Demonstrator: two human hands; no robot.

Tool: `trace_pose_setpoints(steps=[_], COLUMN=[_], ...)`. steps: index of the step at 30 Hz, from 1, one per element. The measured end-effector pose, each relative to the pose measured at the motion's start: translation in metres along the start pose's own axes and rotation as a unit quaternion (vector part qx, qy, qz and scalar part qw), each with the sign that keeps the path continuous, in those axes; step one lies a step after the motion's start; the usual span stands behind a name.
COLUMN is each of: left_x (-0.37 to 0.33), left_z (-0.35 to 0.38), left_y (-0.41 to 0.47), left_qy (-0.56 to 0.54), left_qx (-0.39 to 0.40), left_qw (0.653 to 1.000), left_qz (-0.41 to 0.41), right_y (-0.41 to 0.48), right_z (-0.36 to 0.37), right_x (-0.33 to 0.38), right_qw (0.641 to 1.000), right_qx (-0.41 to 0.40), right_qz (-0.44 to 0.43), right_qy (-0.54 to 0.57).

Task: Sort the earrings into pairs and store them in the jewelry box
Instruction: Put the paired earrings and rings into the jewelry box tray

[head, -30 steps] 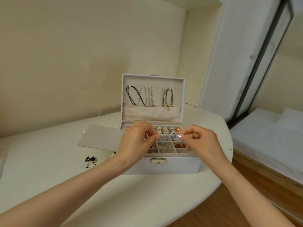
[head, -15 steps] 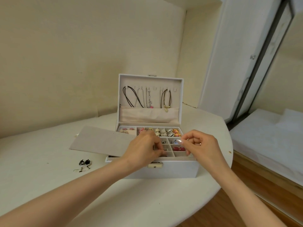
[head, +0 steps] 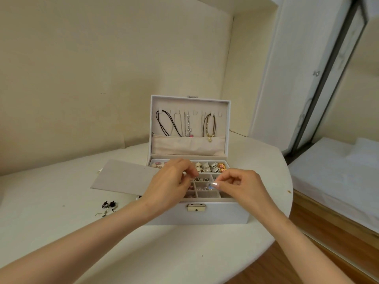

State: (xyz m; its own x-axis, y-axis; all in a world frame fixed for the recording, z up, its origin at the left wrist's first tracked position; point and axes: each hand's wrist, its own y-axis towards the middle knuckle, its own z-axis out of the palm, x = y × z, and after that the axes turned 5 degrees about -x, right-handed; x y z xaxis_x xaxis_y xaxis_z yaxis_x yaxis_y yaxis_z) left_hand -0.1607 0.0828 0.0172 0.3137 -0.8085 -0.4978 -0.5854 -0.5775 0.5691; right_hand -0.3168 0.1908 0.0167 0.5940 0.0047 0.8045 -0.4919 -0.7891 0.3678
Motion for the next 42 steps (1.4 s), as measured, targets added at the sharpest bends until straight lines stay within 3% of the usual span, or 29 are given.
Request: trace_pose_setpoints(steps=[4, 8, 15, 21, 29, 38, 42], left_x=[0.002, 0.005, 0.018, 0.021, 0.028, 0.063, 0.082], left_z=[-0.004, -0.01, -0.025, -0.029, -0.051, -0.069, -0.074], left_y=[-0.006, -0.012, -0.026, -0.033, -0.059, -0.12, -0.126], left_qy=[0.01, 0.009, 0.019, 0.027, -0.005, 0.052, 0.09], left_qx=[0.005, -0.007, -0.013, -0.003, -0.006, 0.077, 0.025], left_qw=[1.0, 1.0, 0.998, 0.997, 0.996, 0.993, 0.996], left_qz=[0.005, 0.024, 0.061, 0.078, 0.086, 0.067, 0.006], right_y=[0.003, 0.011, 0.011, 0.003, -0.006, -0.042, -0.049], right_z=[0.013, 0.016, 0.0, 0.008, 0.003, 0.035, 0.046], right_x=[-0.001, 0.0, 0.006, 0.007, 0.019, 0.019, 0.014], right_qw=[0.992, 0.984, 0.992, 0.962, 0.988, 0.978, 0.975], right_qx=[0.031, 0.06, 0.022, 0.123, 0.025, 0.106, 0.135], right_qz=[-0.027, -0.001, -0.045, -0.081, -0.111, -0.176, -0.171], right_qy=[-0.117, -0.167, -0.118, -0.229, -0.108, -0.024, -0.052])
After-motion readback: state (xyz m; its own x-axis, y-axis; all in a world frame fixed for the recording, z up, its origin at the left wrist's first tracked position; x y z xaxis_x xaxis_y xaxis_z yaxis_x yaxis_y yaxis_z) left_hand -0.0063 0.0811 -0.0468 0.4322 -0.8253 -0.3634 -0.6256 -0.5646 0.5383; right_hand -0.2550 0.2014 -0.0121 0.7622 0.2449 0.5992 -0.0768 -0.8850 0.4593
